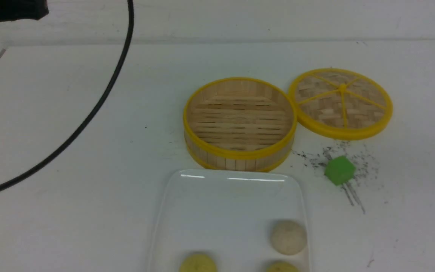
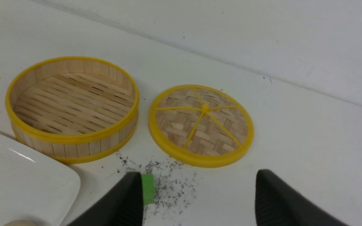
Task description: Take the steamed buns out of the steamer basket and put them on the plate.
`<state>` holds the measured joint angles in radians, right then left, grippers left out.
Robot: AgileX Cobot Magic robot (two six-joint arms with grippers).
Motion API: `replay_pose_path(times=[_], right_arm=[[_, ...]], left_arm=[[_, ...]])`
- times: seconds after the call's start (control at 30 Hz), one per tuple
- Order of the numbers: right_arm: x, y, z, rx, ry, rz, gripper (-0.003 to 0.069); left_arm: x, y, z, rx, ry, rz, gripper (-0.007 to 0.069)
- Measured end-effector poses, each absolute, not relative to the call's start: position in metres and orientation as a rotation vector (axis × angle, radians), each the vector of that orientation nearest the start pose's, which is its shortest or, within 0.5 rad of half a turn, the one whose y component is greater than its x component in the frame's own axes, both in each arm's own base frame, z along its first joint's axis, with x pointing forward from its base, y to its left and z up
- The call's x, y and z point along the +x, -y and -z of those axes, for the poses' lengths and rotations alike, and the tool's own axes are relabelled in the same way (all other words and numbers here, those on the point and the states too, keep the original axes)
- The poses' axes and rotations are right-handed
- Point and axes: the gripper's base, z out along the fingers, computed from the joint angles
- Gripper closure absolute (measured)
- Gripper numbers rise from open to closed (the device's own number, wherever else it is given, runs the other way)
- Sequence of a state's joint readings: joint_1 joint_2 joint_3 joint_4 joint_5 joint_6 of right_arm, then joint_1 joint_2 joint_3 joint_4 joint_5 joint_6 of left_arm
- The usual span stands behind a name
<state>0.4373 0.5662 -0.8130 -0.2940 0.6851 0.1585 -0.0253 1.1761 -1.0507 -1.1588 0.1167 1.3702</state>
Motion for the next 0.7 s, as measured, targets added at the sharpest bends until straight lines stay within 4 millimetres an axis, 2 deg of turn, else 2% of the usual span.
replay_pose_path(times=[0.3,0.43,0.57,0.7], right_arm=[[0.095,-0.026,-0.381,-0.356,-1.861,-0.07,0.0183],[0.095,-0.026,-0.381,-0.348,-1.858,-0.077,0.0183],[0.095,-0.026,-0.382,-0.346,-1.855,-0.08,0.0183],[0.095,-0.026,-0.383,-0.346,-1.845,-0.084,0.0183]], left_arm=[[0.268,0.017,-0.404,0.248,-1.63,-0.027,0.034],[0.269,0.004,-0.408,0.002,-1.601,-0.019,0.034],[0.263,-0.019,-0.409,-0.379,-1.564,-0.036,0.034],[0.258,-0.033,-0.406,-0.562,-1.545,-0.123,0.0341]])
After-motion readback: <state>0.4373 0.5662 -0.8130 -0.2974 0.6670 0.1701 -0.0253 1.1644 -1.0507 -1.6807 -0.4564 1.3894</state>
